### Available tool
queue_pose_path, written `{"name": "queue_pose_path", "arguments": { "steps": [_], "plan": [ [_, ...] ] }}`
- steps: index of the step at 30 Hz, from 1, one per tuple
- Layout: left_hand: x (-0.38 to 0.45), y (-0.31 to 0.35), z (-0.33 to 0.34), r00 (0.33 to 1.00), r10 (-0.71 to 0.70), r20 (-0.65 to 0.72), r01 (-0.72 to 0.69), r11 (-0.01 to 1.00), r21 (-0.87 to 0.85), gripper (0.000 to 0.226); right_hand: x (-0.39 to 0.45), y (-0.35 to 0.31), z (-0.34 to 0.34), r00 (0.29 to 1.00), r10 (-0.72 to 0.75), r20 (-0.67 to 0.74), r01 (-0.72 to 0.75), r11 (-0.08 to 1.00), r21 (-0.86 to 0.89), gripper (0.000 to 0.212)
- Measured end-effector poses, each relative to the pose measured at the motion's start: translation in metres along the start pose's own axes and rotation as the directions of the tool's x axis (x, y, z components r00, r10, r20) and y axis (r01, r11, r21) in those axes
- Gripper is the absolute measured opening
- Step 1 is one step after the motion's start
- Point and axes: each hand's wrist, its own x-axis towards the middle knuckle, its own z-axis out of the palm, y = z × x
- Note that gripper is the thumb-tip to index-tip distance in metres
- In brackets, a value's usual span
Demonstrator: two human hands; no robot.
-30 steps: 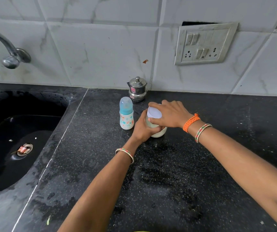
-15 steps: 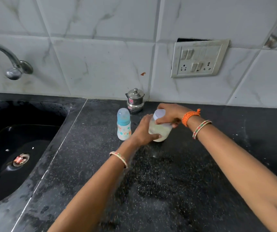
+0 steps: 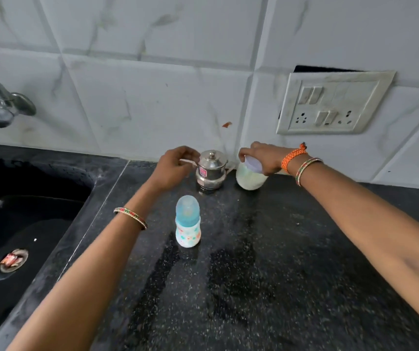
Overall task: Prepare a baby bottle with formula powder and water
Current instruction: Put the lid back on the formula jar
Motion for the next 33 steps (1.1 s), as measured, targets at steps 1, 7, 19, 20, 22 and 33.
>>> {"name": "queue_pose_path", "arguments": {
  "steps": [1,7,19,20,22,33],
  "plan": [
    [0.002,-0.007,0.001,0.999,-0.03,0.027,0.03,0.999,-0.019,0.029,0.005,0.003,0.003,1.0,-0.021,0.001,0.02,0.999,0.039,0.056],
    [0.004,-0.025,0.011,0.994,-0.094,0.05,0.097,0.994,-0.054,0.033,0.015,-0.002,-0.003,1.0,-0.003,0.028,-0.005,0.963,0.27,0.039],
    [-0.018,-0.023,0.002,0.988,-0.147,0.037,0.149,0.987,-0.055,0.032,0.021,-0.02,0.0,0.938,0.316,-0.143,-0.28,0.933,0.224,0.055],
    [-0.021,-0.023,0.0,0.988,-0.15,0.033,0.152,0.986,-0.061,0.032,0.024,-0.02,0.001,0.935,0.327,-0.139,-0.293,0.931,0.219,0.054],
    [-0.026,-0.025,-0.002,0.986,-0.162,0.031,0.164,0.984,-0.075,0.031,0.03,-0.02,0.002,0.927,0.346,-0.147,-0.31,0.924,0.221,0.053],
    [-0.074,-0.036,0.008,0.944,-0.318,-0.089,0.303,0.941,-0.148,0.021,-0.044,-0.121,0.08,0.771,0.456,-0.445,0.134,0.567,0.813,0.049]
  ]
}}
